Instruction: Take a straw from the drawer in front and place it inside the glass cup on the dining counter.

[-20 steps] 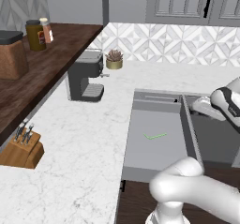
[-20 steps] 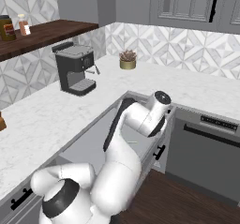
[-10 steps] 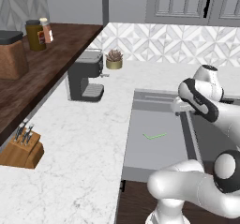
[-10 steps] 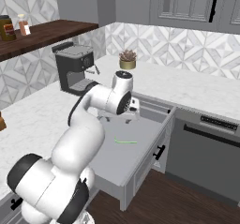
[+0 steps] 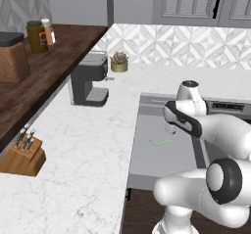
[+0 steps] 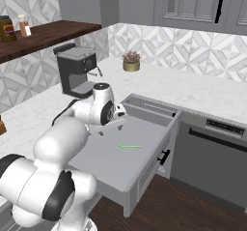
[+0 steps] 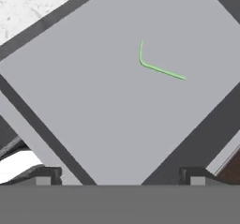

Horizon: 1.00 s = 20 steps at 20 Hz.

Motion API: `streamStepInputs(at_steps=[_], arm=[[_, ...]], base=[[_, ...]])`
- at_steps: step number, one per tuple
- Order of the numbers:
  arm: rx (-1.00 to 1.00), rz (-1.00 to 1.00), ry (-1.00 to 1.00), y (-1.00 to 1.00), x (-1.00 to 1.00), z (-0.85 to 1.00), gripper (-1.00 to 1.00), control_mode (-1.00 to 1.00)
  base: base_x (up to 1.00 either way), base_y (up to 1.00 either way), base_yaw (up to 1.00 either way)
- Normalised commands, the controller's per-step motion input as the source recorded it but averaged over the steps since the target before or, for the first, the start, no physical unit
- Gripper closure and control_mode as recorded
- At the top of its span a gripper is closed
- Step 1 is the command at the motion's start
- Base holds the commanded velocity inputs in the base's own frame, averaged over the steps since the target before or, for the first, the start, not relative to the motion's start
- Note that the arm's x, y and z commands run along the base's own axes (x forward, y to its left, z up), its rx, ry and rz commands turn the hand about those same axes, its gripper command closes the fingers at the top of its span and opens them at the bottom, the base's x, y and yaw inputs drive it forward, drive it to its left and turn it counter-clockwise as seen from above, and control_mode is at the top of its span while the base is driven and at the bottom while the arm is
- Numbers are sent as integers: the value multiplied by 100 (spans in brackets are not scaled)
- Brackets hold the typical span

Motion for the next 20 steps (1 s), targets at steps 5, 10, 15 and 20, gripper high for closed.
streamStepInputs(at_steps=[5, 10, 15, 20], arm=[[-7, 21, 6, 0, 36, -38, -100, -100], [0, 10, 6, 7, 37, -36, -100, -100], [0, 3, 5, 20, 25, -33, -100, -100], [0, 0, 2, 11, 32, -36, -100, -100]], base=[[0, 0, 0], [0, 0, 0], [0, 0, 0], [0, 0, 0]])
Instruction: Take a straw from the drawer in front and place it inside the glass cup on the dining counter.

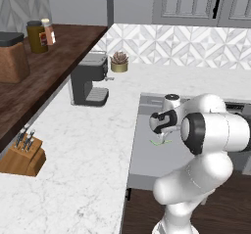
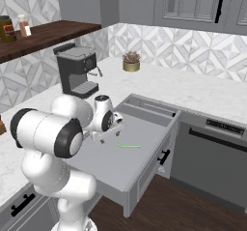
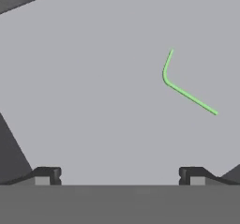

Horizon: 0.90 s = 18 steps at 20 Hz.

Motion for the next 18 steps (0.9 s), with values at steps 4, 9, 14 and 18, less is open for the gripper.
streamStepInputs(at_steps=[4, 9, 14, 18], arm=[[0, 0, 1, 0, 35, -40, -100, -100], [0, 0, 3, 0, 33, -43, -100, -100], [0, 0, 4, 0, 39, -44, -100, -100], [0, 0, 2, 0, 41, -38, -100, -100]], base=[[0, 0, 0], [0, 0, 0], [0, 0, 0], [0, 0, 0]])
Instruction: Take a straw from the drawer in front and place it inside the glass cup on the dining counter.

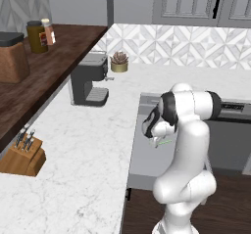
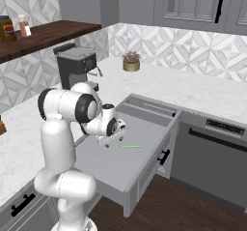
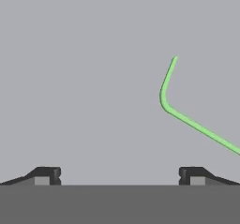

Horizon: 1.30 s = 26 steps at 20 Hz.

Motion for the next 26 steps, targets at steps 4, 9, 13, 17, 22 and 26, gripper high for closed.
streamStepInputs(at_steps=[4, 9, 13, 17, 22, 26], arm=[[0, 0, 2, -3, 44, -28, -100, -100], [0, 0, 4, -12, 44, -31, -100, -100], [0, 0, 5, -16, 35, -38, -100, -100], [0, 0, 2, -1, 23, -28, -100, -100], [0, 0, 2, -1, 21, -26, -100, -100], [0, 0, 0, -3, 5, -28, -100, -100]], base=[[0, 0, 0], [0, 0, 0], [0, 0, 0], [0, 0, 0], [0, 0, 0], [0, 0, 0]])
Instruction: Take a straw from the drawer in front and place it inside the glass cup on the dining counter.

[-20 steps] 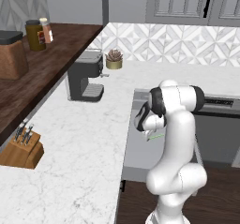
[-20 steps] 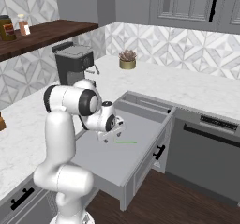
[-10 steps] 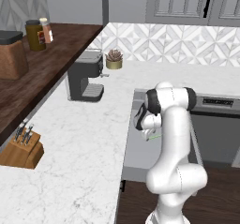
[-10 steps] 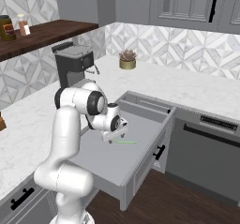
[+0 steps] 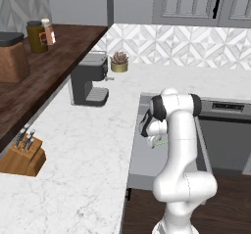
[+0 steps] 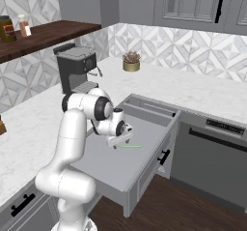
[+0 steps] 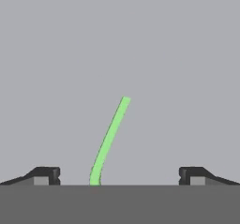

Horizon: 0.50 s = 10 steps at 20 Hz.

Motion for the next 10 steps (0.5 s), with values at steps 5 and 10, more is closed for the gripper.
streamStepInputs(at_steps=[5, 10], arm=[[0, 1, 0, -5, 0, -31, -100, -100], [0, 1, 0, -3, 0, -25, 100, -100]], base=[[0, 0, 0], [0, 0, 0]])
